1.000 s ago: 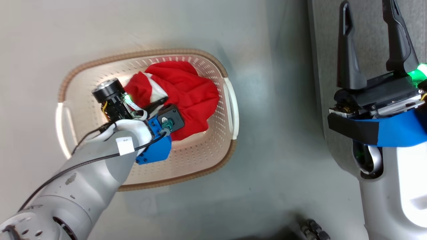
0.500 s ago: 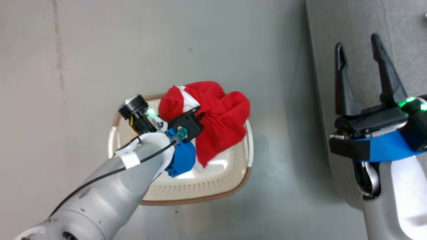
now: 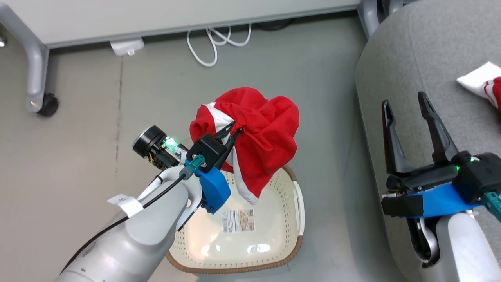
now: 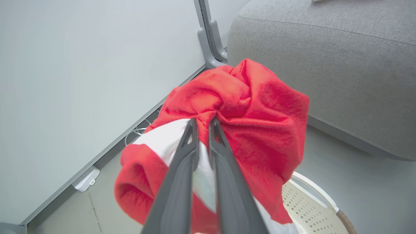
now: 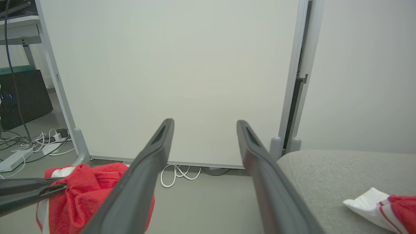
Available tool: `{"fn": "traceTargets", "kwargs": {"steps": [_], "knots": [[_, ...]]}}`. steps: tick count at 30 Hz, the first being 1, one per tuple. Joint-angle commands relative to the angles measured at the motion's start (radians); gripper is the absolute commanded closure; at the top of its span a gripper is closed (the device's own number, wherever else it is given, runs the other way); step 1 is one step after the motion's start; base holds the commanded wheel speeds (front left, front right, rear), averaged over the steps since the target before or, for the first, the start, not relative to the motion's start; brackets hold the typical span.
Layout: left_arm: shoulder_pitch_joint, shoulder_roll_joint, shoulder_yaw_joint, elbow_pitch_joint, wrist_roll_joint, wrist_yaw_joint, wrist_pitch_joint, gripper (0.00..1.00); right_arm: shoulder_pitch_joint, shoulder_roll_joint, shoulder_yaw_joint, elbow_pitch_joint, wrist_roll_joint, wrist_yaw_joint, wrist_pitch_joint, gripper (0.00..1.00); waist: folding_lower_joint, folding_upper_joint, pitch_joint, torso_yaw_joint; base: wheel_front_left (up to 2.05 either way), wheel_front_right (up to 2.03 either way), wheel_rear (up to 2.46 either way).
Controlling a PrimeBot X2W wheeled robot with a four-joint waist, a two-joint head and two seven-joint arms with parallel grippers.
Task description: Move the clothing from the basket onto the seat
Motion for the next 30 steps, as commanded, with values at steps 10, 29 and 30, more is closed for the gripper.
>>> {"fn": "traceTargets", "kwargs": {"steps": [10, 29, 30], "knots": [[0.078, 0.011, 0.131, -0.135, 0.020, 0.026, -0.005, 1.00, 0.087, 0.005, -0.011, 0.024, 0.014, 0.001, -0.003, 0.00, 0.0002, -0.0001, -0.146, 0.012, 0.00, 0.00, 0.00], [0.140, -0.005, 0.296, -0.344, 0.037, 0.029, -0.005, 1.00, 0.165, 0.023, 0.008, 0.041, 0.034, 0.001, -0.003, 0.00, 0.0002, -0.0001, -0.235, 0.035, 0.00, 0.00, 0.00], [0.140, -0.005, 0.297, -0.347, 0.038, 0.028, -0.005, 1.00, 0.165, 0.024, 0.010, 0.041, 0.035, 0.001, -0.003, 0.00, 0.0002, -0.0001, -0.237, 0.035, 0.00, 0.00, 0.00]]}}
